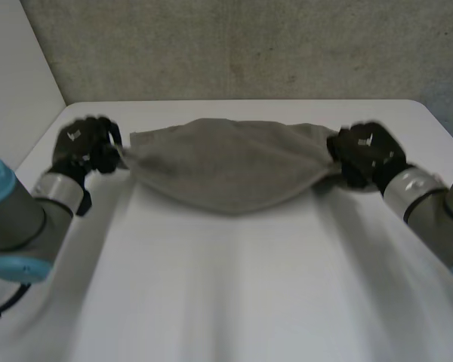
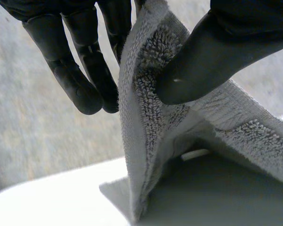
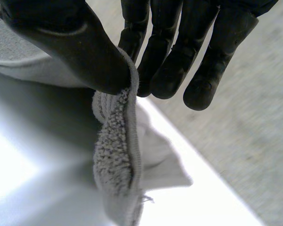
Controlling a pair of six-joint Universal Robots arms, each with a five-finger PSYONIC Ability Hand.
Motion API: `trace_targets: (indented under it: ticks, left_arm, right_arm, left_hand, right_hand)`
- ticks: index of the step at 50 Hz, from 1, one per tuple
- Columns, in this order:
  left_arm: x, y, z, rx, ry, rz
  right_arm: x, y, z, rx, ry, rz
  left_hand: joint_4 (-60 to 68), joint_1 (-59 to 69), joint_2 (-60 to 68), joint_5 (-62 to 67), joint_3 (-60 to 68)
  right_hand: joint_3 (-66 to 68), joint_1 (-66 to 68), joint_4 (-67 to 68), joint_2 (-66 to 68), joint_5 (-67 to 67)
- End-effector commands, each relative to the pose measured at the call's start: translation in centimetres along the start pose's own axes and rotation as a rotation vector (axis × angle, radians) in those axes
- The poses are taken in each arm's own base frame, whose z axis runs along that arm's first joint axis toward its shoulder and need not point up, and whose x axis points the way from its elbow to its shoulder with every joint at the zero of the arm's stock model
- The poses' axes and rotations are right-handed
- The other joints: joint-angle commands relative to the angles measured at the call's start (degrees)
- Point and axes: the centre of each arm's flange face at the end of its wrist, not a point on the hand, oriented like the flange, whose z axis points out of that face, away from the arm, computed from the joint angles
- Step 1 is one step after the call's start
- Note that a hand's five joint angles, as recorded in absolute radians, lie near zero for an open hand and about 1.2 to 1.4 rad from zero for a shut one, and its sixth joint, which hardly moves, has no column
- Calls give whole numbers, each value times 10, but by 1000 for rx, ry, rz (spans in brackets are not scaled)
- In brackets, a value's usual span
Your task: Fold the towel.
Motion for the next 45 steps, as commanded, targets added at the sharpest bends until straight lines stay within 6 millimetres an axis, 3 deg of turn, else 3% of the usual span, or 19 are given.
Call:
trace_targets:
  ticks: [1, 5, 8, 13, 30, 45]
  left_arm:
    - [8, 36, -22, -93, 74, 174]
    - [14, 46, -32, -105, 138, 362]
    - [16, 46, -32, -89, 151, 409]
    - [14, 54, -30, -25, 149, 499]
    - [14, 59, -30, 43, 146, 633]
    - [28, 71, -42, 100, 294, 767]
  right_arm:
    - [-14, 39, -14, -118, -37, 0]
    - [-15, 42, -17, -127, -34, -1]
    - [-15, 42, -17, -129, -33, 3]
    - [-14, 44, -17, -135, -31, 5]
    - [-18, 48, -20, -151, -37, 11]
    - [-18, 49, -21, -156, -34, 14]
  left_hand:
    - [-70, -14, -60, -153, -84]
    - [-153, -98, -143, -237, -168]
    - [-185, -130, -175, -269, -200]
    - [-357, -302, -347, -440, -372]
    - [-443, -388, -433, -527, -458]
    - [-444, -389, -434, -528, -459]
  right_hand:
    - [35, 32, 28, 34, 27]
    - [35, 32, 28, 34, 27]
    - [35, 32, 28, 34, 27]
    - [35, 32, 28, 34, 27]
    - [35, 32, 28, 34, 27]
    - [35, 32, 28, 34, 27]
